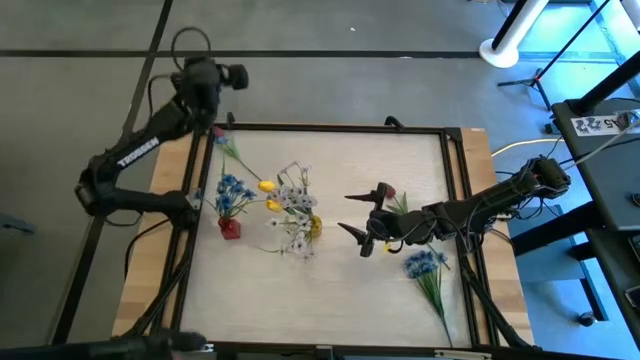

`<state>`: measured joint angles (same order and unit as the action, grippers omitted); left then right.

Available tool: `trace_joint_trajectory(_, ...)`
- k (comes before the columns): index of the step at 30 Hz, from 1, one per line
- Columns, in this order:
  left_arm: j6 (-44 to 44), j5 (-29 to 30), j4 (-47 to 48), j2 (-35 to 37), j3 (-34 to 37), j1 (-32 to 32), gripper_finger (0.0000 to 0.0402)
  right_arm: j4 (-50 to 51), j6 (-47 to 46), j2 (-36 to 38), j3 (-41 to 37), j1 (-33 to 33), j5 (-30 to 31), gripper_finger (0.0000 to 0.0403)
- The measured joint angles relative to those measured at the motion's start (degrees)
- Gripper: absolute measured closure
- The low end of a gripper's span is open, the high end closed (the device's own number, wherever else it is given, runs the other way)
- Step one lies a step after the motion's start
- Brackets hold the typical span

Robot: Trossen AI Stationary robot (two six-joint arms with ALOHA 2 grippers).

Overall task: Sort flowers into vase by color
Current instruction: Put the top dark red tulip into the red flower vase

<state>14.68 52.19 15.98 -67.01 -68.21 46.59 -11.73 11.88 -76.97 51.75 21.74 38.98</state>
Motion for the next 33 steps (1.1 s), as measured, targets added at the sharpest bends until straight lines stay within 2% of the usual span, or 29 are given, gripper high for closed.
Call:
trace_joint_trajectory(3,8.15,-7.37,9.92,-3.49,-2.99,7.49,0.04,0.88,-2.52,0.0,0.0,0.0,0.0,0.0072)
trace_joint_trajectory(7,18.87,-23.43,17.67,-7.6,-3.28,15.7,0.04,3.19,-5.66,0.0,0.0,0.0,-0.02,0.0072)
trace_joint_trajectory(8,19.91,-27.08,18.7,-8.6,-3.25,16.86,0.04,3.99,-6.28,0.0,0.0,0.0,-0.02,0.0072)
trace_joint_trajectory(10,22.33,-30.48,20.62,-10.02,-3.25,18.08,0.0398,5.43,-7.45,0.0,0.0,0.0,-0.02,0.0072)
trace_joint_trajectory(18,24.05,-32.33,29.02,-14.18,-3.26,16.6,0.0352,8.88,-9.05,0.0,0.0,0.07,-1.32,0.0072)
trace_joint_trajectory(23,28.87,-33.91,33.09,-16.54,-3.25,14.53,0.0308,11.63,-10.41,0.0,0.0,0.07,-6.48,0.0072)
trace_joint_trajectory(26,32.27,-33.79,35.91,-18.53,-3.23,12.85,0.0287,13.56,-11.92,0.0,0.0,0.07,-7.61,0.0072)
trace_joint_trajectory(33,39.23,-33.49,39.68,-23.84,-1.78,7.03,0.0266,16.93,-13.16,0.0,0.0,0.04,-8.71,0.0072)
